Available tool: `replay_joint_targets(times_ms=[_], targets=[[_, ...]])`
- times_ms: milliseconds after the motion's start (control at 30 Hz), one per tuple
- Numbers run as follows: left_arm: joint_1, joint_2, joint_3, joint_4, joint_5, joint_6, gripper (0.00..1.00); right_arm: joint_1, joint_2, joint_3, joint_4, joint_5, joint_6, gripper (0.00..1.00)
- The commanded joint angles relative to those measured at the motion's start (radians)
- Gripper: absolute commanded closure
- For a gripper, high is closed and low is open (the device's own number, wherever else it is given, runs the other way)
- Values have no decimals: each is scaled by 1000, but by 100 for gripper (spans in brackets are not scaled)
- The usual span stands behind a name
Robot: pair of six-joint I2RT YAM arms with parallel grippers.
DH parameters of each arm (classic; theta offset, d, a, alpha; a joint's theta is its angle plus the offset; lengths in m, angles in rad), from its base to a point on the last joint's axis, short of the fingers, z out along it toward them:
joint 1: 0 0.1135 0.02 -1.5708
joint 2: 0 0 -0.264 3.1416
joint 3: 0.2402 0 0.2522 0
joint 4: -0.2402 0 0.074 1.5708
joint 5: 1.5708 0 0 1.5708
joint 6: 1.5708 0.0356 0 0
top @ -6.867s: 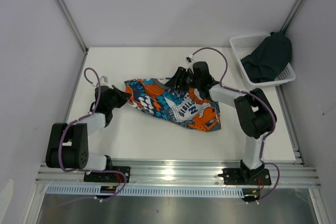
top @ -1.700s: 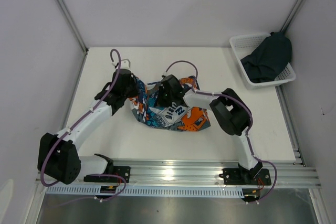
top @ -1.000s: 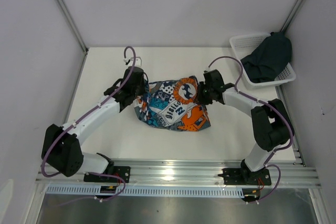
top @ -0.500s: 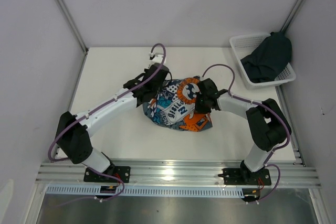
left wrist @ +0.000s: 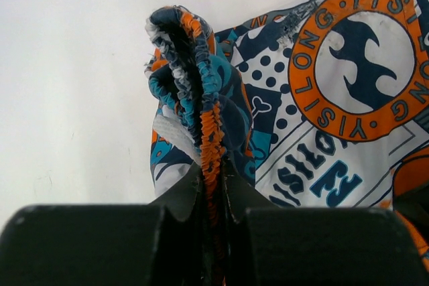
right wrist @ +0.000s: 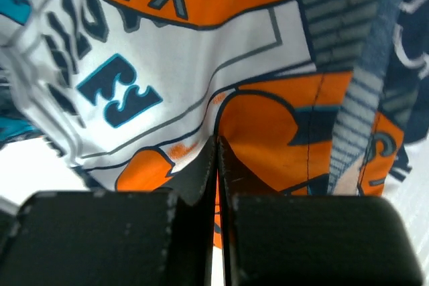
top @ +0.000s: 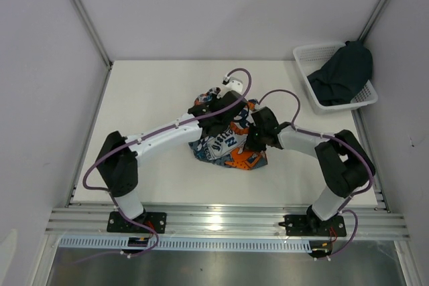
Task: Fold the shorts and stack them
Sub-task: Fold the shorts
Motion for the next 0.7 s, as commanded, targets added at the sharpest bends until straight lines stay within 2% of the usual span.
replay_joint_targets(times_ms=[0,167,267,433,667], targets=[[-18,21,56,-5,-54,-19,90,-59,-109,-47,94,-94,65,100],[-41,41,48,40,-31,-39,90,-127,-247,-77,102,-162,90,100],[-57,67,81,31,-40,-48,90,-150,-271,-56,29,-115,61,100],[-80,129,162,-23,-72,-64,91,-214,-230,-47,1,-114,12,100],[-107,196,231,-35,-91,-68,91,-245,-92,-44,70,-136,-8,100]])
